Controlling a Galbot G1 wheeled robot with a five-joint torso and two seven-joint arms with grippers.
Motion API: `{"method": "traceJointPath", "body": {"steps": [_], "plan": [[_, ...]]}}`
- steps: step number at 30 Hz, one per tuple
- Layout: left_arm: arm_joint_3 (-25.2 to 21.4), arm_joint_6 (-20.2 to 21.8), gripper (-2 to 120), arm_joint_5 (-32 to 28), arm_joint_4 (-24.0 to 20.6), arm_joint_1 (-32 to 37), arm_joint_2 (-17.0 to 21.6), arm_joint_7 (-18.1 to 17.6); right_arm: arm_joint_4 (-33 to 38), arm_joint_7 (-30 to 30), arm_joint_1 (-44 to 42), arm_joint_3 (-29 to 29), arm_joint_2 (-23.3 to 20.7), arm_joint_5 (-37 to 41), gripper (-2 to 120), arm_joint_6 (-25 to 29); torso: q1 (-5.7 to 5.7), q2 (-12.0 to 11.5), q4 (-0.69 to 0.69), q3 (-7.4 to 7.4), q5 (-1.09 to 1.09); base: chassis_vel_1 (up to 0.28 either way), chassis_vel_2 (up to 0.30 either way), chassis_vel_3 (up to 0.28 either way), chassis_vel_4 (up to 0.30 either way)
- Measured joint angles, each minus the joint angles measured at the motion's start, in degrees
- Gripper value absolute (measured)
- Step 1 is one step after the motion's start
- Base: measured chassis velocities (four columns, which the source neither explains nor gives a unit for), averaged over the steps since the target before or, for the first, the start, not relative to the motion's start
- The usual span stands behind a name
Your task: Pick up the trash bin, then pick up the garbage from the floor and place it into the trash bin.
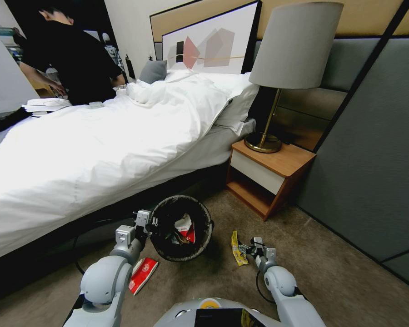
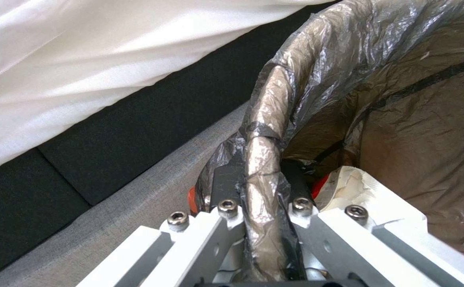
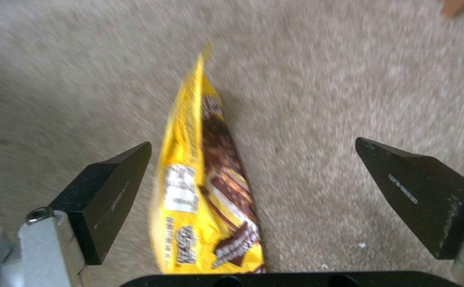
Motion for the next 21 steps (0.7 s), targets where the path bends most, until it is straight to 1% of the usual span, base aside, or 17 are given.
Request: {"method": "traceJointPath", "body": {"steps": [11, 21], "plan": [[0.9, -0.1, 1, 0.2, 0.2, -0.2, -0.1, 0.1, -3.3, -0.5, 1.1, -0.4, 1.1, -2.0, 100, -0.1, 0.0, 0.0, 0.0, 0.0, -0.01, 0.0, 0.0, 0.0, 0.0], [1.2, -0.2, 1, 0.3, -0.1, -0.1, -0.1, 0.2, -4.9, -1.2, 1.6, -0.6, 3.2, -5.9, 100, 0.8, 0.0, 0.0, 0.0, 0.0, 0.0, 0.0, 0.0, 0.0, 0.0]]}}
